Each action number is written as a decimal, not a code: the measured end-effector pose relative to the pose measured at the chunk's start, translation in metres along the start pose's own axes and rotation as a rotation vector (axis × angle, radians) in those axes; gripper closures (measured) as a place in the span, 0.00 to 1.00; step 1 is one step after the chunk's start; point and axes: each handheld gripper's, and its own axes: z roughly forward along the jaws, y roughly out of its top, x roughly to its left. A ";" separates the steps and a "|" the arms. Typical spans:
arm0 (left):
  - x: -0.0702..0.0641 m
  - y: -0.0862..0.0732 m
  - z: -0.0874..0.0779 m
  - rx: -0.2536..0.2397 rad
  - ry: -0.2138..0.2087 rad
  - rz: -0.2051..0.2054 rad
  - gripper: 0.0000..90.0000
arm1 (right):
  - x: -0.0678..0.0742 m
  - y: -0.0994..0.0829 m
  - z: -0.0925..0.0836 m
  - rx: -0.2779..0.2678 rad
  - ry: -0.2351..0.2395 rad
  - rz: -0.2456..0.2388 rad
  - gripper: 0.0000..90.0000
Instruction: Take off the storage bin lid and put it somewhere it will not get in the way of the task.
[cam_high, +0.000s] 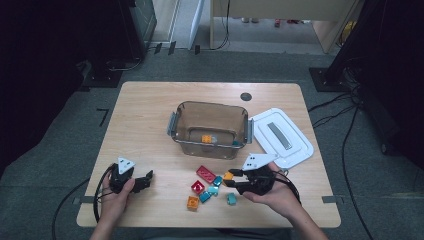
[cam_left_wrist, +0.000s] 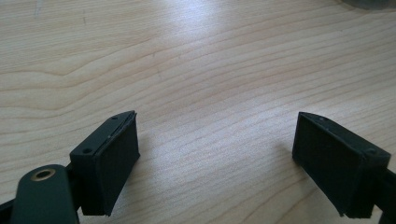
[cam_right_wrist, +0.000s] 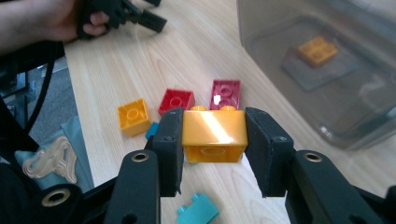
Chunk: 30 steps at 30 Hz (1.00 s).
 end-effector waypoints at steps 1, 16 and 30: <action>0.000 0.000 0.000 0.000 0.000 0.000 0.16 | 0.000 0.003 -0.002 -0.004 0.002 -0.001 0.67; 0.000 0.000 0.000 0.001 0.000 0.000 0.16 | -0.002 0.055 -0.021 -0.028 0.011 -0.042 0.67; 0.000 0.000 0.000 -0.001 0.000 -0.001 0.16 | -0.010 0.093 -0.028 -0.044 -0.005 -0.049 0.67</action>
